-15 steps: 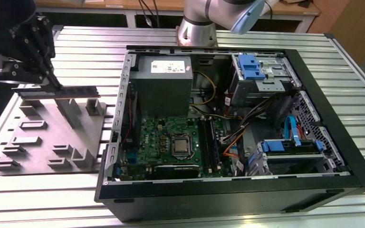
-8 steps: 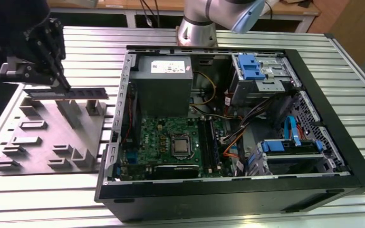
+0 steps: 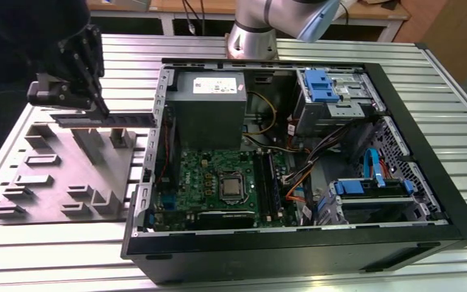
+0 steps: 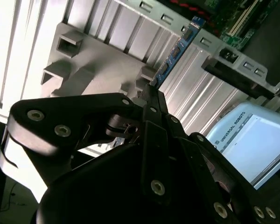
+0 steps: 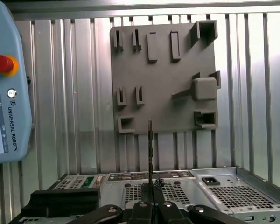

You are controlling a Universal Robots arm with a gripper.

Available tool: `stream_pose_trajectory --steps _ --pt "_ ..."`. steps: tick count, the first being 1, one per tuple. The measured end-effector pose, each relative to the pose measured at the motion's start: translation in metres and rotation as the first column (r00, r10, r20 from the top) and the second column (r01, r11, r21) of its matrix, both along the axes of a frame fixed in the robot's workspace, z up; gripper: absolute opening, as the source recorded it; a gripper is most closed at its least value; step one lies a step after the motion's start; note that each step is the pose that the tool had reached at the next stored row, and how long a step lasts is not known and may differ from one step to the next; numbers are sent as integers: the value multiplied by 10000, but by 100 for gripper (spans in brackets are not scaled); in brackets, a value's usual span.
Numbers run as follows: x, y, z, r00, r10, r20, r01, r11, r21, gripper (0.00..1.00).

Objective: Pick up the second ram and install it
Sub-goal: 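Pick up the second ram and move it above second insertion slot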

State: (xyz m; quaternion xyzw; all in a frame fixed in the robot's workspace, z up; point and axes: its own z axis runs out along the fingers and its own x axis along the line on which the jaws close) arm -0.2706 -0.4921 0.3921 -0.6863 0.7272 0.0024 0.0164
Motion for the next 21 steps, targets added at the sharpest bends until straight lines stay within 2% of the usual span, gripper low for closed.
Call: stream_pose_trajectory --steps 9,21 --pt "321 0 -4 10000 -26 -1 26 10000 0 11" --pt "861 0 -9 10000 -26 -1 26 10000 0 11"
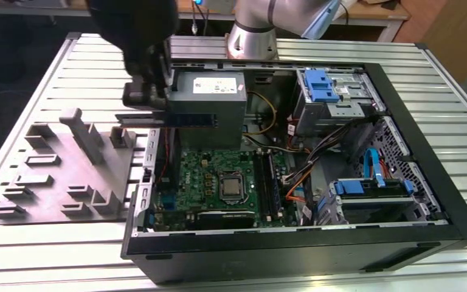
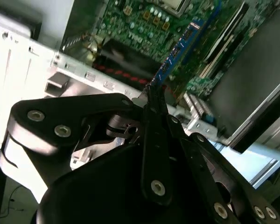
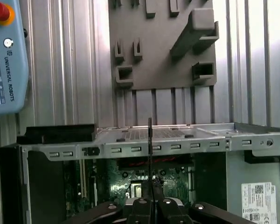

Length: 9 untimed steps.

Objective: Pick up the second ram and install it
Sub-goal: 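Pick up the second ram and move it above second insertion slot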

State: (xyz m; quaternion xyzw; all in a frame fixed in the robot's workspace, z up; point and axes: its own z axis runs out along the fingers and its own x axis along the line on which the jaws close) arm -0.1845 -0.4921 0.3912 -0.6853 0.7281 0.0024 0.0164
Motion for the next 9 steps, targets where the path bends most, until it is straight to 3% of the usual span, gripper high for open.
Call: stream_pose_trajectory --steps 9 --pt "403 0 -2 10000 0 0 0 10000 1 11"
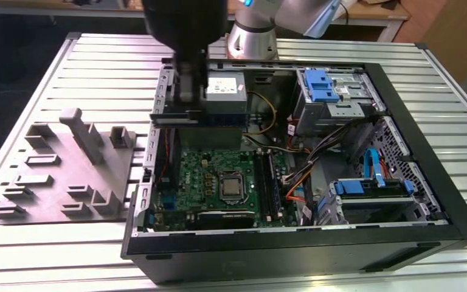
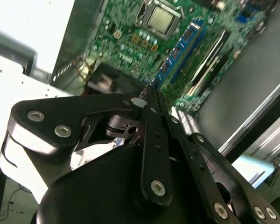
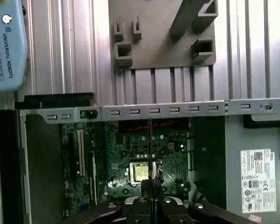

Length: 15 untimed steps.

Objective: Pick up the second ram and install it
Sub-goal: 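Pick up the second ram and move it above second insertion slot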

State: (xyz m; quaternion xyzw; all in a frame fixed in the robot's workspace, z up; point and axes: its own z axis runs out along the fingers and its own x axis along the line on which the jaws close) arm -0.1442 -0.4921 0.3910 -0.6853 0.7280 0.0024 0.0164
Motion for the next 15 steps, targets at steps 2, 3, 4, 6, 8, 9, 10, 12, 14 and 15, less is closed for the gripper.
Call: stream_pose_trajectory --steps 2,3,4,6,8,9,10,12,14,15 --pt "88 0 0 10000 0 0 0 10000 0 11" --pt "132 0 -1 10000 0 0 0 10000 1 11" --pt "175 0 -1 10000 0 1 0 10000 1 11" --pt "261 0 -1 10000 0 0 0 10000 1 11" --pt "342 0 -1 10000 0 0 0 10000 1 11" --pt "381 0 -1 10000 1 0 -1 10000 1 11" --pt "414 0 -1 10000 0 -1 0 10000 1 11" --pt "434 0 -1 10000 0 -2 0 10000 0 11" --pt "435 0 -1 10000 -1 -2 1 10000 0 11" --pt "435 0 -1 10000 -1 -2 1 10000 1 11"
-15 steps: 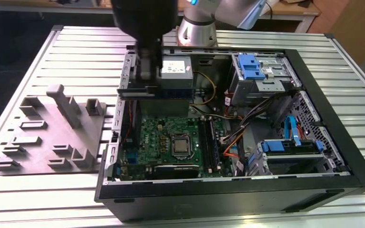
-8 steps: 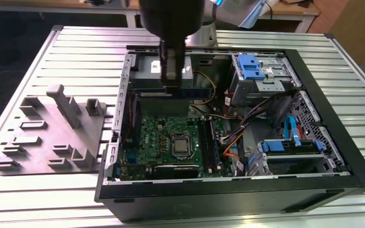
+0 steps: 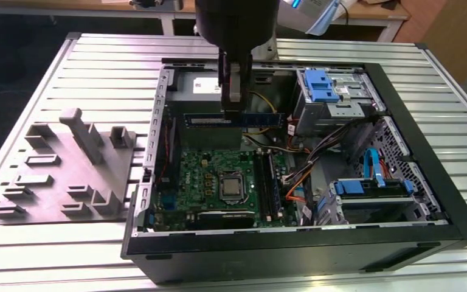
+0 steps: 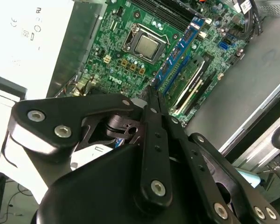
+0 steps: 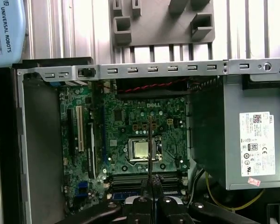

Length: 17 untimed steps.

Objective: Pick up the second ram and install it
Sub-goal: 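Pick up the second ram and move it above second insertion slot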

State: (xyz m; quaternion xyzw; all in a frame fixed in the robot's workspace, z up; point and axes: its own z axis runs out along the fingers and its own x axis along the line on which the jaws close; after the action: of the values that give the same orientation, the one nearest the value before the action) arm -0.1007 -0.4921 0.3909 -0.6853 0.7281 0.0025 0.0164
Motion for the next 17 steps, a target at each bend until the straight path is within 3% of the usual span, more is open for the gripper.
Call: stream_pose_trajectory --steps 2,3,6,7,17 --pt "1 0 0 10000 1 -7 -1 10000 1 11" --pt "4 1 -1 10000 3 -51 -3 10000 2 11" --pt "12 0 -1 9992 1 -400 -1 10000 0 11" --pt "13 0 -2 9990 1 -446 -1 10000 1 11" --pt "96 0 -30 9989 -1 -467 1 10000 1 11"
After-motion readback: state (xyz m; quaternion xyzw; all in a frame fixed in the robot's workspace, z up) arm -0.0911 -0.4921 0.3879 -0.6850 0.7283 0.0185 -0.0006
